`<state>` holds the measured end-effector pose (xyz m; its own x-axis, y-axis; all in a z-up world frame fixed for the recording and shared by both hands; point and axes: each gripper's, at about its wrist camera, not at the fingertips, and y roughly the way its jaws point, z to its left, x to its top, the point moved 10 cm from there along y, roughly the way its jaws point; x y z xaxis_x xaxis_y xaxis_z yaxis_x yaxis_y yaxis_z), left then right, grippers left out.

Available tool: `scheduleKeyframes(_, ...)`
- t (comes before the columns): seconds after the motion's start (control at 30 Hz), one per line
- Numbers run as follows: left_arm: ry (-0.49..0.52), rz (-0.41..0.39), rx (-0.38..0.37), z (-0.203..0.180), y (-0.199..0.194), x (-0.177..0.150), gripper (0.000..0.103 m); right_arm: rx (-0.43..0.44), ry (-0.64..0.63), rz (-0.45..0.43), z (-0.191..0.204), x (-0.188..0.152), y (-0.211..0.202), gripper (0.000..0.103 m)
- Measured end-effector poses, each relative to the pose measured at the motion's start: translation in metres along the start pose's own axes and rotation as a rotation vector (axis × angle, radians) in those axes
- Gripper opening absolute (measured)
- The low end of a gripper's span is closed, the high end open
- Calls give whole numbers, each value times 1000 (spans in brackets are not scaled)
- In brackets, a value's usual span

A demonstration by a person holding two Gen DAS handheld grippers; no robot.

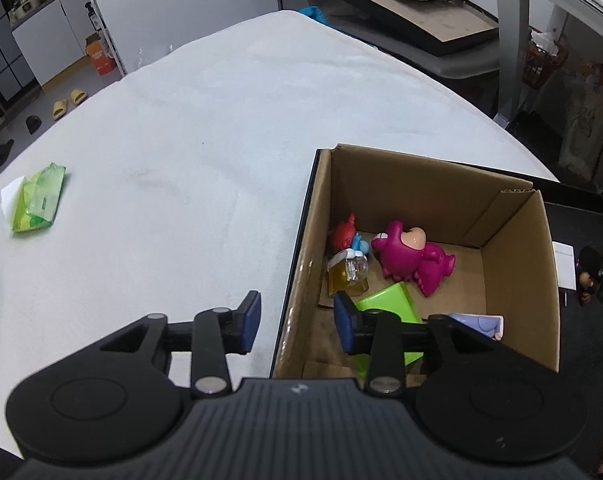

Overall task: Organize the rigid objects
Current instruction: 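Move the right gripper to the brown-haired doll figurine and close, then lift the doll figurine with the right gripper and carry it over the box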

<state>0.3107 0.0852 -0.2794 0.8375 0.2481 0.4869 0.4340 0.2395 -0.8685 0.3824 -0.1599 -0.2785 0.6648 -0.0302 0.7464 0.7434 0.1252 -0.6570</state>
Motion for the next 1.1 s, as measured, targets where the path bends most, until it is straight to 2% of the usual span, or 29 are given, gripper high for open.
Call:
scheduleKeyframes(0.27, 29, 45, 11, -14, 5, 8, 44, -45, 18, -33, -25, 3, 15, 94)
scheduleKeyframes(0.47, 49, 42, 42, -23, 4, 12, 50, -15, 35, 15, -28, -3, 28, 82)
scheduleKeyframes(0.57, 54, 40, 57, -25, 4, 13, 52, -34, 48, 48, -34, -8, 34, 71)
scheduleKeyframes(0.67, 52, 38, 63, -26, 3, 14, 52, -51, 82, 84, -44, -14, 40, 52)
scheduleKeyframes(0.7, 53, 37, 64, -26, 2, 15, 52, -53, 92, 101, -47, -17, 42, 39)
scheduleKeyframes(0.73, 54, 35, 65, -27, 2, 15, 52, -61, 102, 106, -50, -19, 43, 36)
scheduleKeyframes(1.1, 69, 27, 56, -28, -2, 12, 53, -27, 101, 57, -49, -11, 30, 36)
